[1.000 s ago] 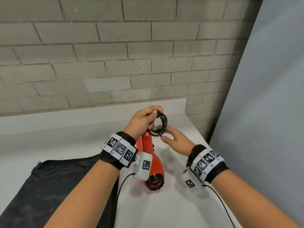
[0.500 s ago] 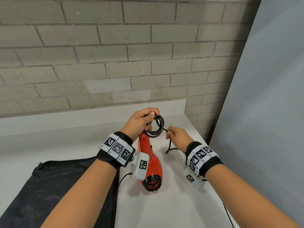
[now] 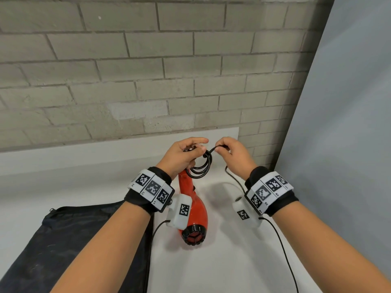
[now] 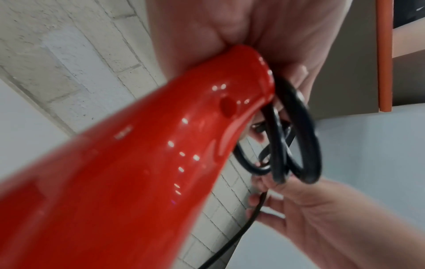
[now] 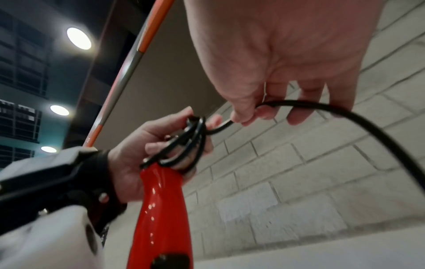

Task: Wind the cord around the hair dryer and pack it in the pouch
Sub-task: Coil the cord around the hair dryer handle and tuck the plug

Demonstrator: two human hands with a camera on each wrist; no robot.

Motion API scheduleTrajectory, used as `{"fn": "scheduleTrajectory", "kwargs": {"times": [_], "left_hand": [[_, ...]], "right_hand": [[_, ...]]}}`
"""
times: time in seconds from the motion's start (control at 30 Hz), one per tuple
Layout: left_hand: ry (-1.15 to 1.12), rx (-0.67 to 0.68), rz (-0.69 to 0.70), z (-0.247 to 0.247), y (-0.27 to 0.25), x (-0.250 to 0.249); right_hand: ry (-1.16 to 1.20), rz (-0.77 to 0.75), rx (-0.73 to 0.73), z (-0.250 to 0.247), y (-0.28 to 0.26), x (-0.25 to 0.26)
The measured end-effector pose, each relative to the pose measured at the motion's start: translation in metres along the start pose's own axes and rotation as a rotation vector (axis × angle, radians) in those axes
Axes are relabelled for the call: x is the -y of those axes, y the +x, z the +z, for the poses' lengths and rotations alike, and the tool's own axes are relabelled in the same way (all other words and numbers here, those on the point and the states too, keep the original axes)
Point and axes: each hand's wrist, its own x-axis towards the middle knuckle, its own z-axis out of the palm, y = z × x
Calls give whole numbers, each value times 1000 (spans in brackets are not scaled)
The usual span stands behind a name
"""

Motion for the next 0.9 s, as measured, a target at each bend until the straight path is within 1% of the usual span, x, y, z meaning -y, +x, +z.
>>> {"fn": "scheduleTrajectory", "kwargs": {"times": [0.13,0.23,0.3,0.4,0.47,0.53,0.6,0.63,0.67,0.7,0.77,0.8,0.83,0.9], "left_hand": [[68,15,-25,2,1,-3],[158,49,-62,2,2,-5],[185,90,-87,2,1,-9],[197,154,-110,3,-2,-15],[170,140,-119,5,-2,-14],[135,80,-110,8,-1,-11],[106,13,-99,9,0,-8],[97,-2,-95,8,0,-8],[94,-3,-91,7,0,-7],[98,6,-85,7,0,-6],[113,19,-75,6,0,-4],[116,18,-71,6,1,-3],[117,16,-66,6,2,-3],[117,16,-57,7,3,-2]], "right_hand": [[-120,-83,-147,-8,-1,11],[-141,-134,-196,-12,-4,21],[-141,-166,-182,-15,-5,25],[-122,-174,-106,-20,-6,24],[-69,-170,-68,-25,-8,18],[-60,-135,-86,-30,-12,9],[-93,-7,-175,-32,-23,-5],[-122,89,-223,-31,-30,-14],[-156,208,-230,-28,-37,-25],[-191,350,-175,-25,-45,-36],[-273,658,54,-13,-58,-60],[-305,779,163,-5,-63,-70],[-331,859,241,1,-67,-78],[-372,921,302,11,-71,-88]]}}
